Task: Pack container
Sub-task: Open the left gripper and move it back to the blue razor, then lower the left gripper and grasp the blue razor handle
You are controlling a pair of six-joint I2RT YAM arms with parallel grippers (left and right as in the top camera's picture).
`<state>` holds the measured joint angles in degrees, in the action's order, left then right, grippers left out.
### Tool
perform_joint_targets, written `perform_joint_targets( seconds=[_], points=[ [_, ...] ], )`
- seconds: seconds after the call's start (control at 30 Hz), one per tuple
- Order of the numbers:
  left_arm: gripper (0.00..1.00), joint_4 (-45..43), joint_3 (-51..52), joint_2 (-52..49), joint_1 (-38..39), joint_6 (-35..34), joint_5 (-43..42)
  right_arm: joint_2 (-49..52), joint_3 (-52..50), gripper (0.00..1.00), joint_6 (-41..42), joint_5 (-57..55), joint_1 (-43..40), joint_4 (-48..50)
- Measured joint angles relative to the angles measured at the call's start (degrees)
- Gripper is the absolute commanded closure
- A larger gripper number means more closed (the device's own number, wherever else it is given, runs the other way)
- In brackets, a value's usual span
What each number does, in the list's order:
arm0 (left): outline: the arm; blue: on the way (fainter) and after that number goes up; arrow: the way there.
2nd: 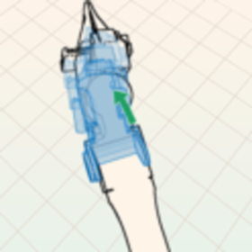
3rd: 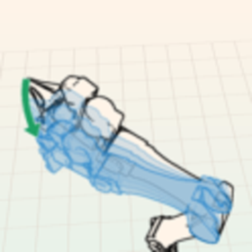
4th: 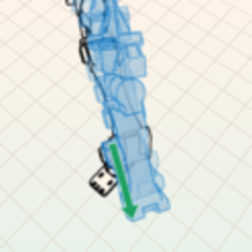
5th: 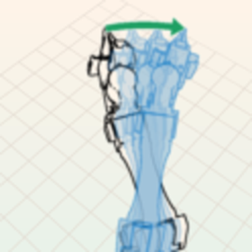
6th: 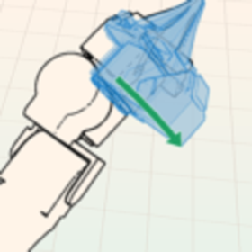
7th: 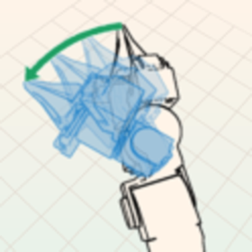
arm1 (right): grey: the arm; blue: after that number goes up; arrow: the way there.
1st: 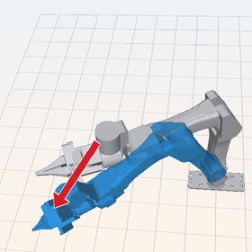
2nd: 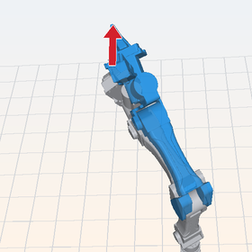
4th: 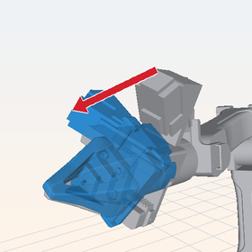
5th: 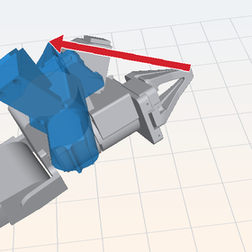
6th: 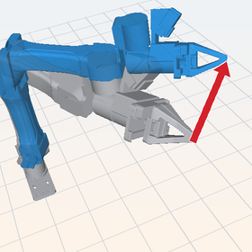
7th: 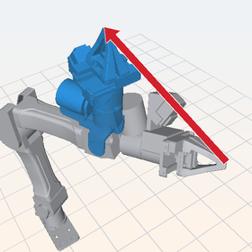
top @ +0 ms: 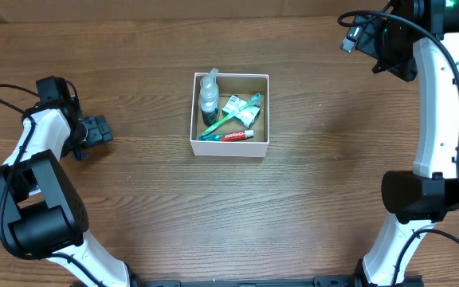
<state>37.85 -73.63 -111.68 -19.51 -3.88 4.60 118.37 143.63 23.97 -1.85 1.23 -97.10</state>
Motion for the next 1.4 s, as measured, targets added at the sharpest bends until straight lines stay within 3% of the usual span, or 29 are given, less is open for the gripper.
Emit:
perform_joint_targets(
  seconds=[0.5,0.77,1.1,1.23,1.4],
  points=[
    [0.13,-4.15,0.04,0.00,0.00,1.36,0.00,0.00,0.00,0.00,0.00,-0.02,0.00,-0.02],
    [0.26,-4.74,0.04,0.00,0.00,1.51,-0.02,0.00,0.00,0.00,0.02,0.00,-0.02,-0.02],
    [0.27,-6.12,1.01,-1.42,0.00,1.51,-1.27,0.00,0.00,0.00,-0.04,-0.02,-0.02,0.00],
    [0.39,-6.47,0.94,-2.67,-0.04,1.44,-2.40,0.00,0.00,0.00,-0.02,-0.02,0.00,-0.02],
    [0.70,-6.54,0.94,-2.78,0.00,0.76,-3.43,0.00,0.00,0.00,-0.02,-0.02,0.00,-0.02]
  ],
)
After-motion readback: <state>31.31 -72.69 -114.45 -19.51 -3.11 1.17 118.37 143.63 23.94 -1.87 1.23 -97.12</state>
